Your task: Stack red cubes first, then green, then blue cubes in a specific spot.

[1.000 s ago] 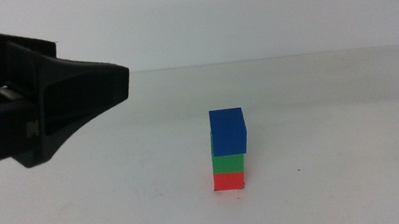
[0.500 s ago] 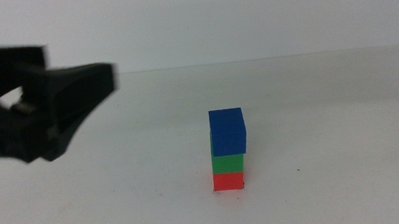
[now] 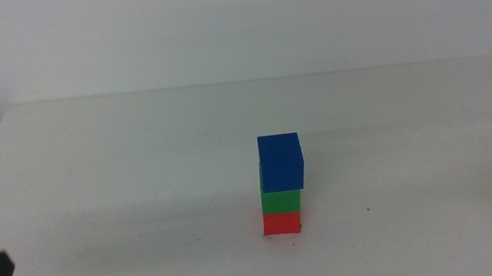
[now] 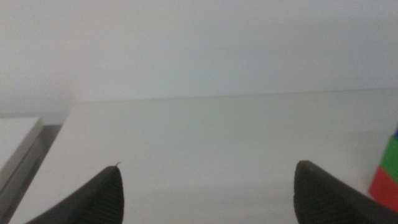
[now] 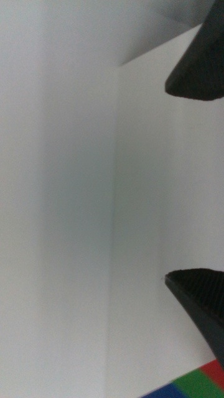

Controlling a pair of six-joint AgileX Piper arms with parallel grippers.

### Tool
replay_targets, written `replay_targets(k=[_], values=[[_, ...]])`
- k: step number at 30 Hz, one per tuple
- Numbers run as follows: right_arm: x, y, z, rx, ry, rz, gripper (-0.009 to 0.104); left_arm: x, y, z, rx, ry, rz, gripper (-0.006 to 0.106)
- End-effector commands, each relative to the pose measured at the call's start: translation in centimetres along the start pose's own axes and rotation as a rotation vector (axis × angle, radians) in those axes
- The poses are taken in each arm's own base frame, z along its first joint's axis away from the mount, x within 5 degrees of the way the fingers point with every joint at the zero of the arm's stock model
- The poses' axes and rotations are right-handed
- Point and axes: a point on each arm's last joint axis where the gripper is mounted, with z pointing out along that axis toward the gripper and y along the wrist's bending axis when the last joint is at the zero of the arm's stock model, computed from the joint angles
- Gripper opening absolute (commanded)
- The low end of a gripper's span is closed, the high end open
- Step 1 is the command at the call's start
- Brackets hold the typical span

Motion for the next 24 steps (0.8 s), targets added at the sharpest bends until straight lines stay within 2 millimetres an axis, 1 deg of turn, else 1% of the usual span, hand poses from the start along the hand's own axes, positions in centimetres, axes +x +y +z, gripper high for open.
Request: replay_targets(k=[1,3,5,6,8,10,12,14,24], values=[[2.3,-0.1,-0.7,0.013,-0.027,-0.036,0.093,1.4,0.2,-0.2,-0.03,-0.03,-0.012,0.094],[4.5,-0.1,-1.3,0.017,-0.026,-0.064,0.093,2.2,0.4,-0.4,-0.05,-0.044,-0.015,0.094],[6.3,-0.1,-1.6,0.017,-0.027,-0.068,0.093,2.9,0.5,-0.4,-0.065,-0.051,-0.017,0.094],[7.0,-0.1,-1.7,0.018,-0.032,-0.068,0.093,3.3,0.6,-0.3,-0.072,-0.051,-0.018,0.094],[7.9,-0.1,-2.0,0.018,-0.052,-0.069,0.093,4.2,0.7,-0.1,-0.08,-0.027,-0.021,0.094],[7.8,-0.1,-2.4,0.021,-0.086,-0.079,0.093,4.8,0.7,0.1,-0.081,-0.026,-0.021,0.094],[8.1,-0.2,-2.7,0.024,-0.072,-0.098,0.093,4.6,0.7,0.1,-0.081,-0.044,-0.02,0.094],[7.9,-0.2,-2.7,0.026,-0.088,-0.103,0.093,4.9,0.7,0.1,-0.081,-0.011,-0.022,0.094],[7.8,-0.2,-2.7,0.026,-0.102,-0.103,0.093,4.7,0.7,0.1,-0.082,-0.029,-0.019,0.094]])
